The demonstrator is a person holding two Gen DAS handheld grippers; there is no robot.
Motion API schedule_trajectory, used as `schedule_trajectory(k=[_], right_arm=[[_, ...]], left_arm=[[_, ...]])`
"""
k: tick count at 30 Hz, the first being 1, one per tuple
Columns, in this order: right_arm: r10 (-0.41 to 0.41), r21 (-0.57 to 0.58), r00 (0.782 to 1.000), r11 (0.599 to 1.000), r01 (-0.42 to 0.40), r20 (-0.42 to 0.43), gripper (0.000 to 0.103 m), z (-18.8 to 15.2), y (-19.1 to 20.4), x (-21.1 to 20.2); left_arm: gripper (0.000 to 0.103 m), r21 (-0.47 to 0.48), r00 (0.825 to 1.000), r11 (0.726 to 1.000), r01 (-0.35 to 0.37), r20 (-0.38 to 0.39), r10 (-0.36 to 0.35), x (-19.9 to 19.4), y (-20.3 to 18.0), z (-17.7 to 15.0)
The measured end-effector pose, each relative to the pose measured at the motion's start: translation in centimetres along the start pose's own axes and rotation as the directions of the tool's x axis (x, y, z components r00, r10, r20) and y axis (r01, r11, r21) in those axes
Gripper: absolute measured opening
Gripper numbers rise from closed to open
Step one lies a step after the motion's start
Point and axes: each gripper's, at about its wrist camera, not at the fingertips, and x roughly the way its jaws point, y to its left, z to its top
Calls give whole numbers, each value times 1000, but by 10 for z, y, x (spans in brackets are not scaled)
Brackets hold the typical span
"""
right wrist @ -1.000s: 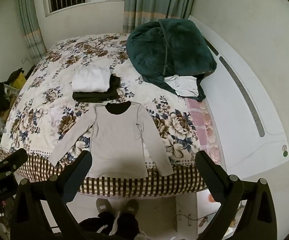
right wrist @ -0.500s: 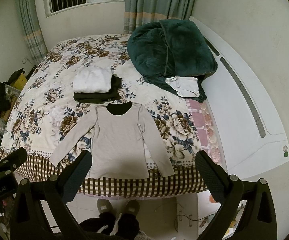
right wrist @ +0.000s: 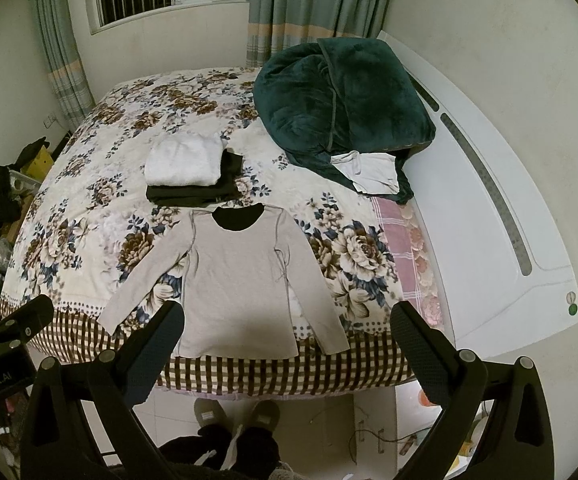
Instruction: Fold small clothes
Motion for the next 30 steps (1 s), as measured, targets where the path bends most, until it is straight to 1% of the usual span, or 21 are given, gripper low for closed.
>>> schedule_trajectory(k=[30], right_arm=[[-2, -5, 1000, 1000, 2, -19, 103, 3, 7, 1]], left_arm=[[103, -2, 1000, 1000, 9, -9, -9, 5, 3, -3]])
